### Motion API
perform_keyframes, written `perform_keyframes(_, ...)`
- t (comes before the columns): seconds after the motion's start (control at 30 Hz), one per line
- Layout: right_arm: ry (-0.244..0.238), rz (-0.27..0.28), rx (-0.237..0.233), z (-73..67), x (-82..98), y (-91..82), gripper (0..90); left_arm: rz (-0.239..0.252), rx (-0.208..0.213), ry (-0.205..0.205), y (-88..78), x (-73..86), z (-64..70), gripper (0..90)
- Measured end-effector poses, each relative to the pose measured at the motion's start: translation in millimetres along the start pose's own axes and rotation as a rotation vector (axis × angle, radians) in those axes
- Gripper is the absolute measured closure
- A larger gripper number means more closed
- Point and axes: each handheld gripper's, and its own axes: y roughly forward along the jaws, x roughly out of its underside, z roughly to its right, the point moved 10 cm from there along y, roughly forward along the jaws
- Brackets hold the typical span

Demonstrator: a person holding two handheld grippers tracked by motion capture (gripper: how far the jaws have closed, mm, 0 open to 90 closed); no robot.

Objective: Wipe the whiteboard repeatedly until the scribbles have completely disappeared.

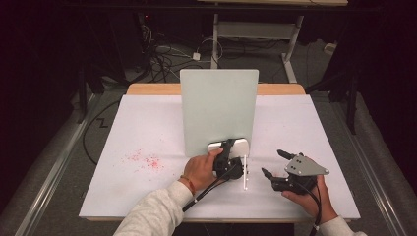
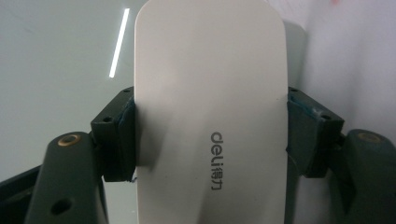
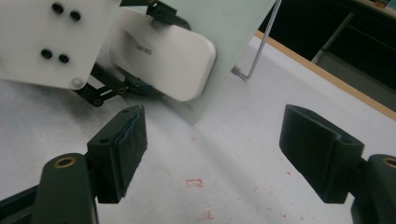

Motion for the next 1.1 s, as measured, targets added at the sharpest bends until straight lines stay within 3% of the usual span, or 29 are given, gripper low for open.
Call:
perform_keyframes(0.23, -0.001, 0.003, 0.004, 1.1, -0.5, -1.6, 24.1, 0.014, -0.031, -0.053, -1.8, -4.3, -26.1, 28.8)
perform_keyframes(0.57, 0.001, 0.005, 0.000, 0.0, -1.3, -1.5, 24.1, 0.001, -0.055, -0.116, -7.4, 3.5, -48.8, 28.8)
perform_keyframes(0.67, 0.004, 0.007, 0.003, 1.0, -1.5, -2.0, 24.1, 0.005, -0.061, -0.163, -8.9, 6.4, -55.0, 28.9)
perform_keyframes(0.93, 0.005, 0.008, 0.005, 1.3, -1.5, -2.8, 24.1, -0.008, -0.058, -0.205, -12.4, 20.0, -53.8, 28.9)
perform_keyframes(1.1, 0.000, 0.006, 0.003, 0.5, -1.3, -1.9, 24.1, -0.031, -0.050, -0.183, -15.0, 33.7, -44.2, 28.9)
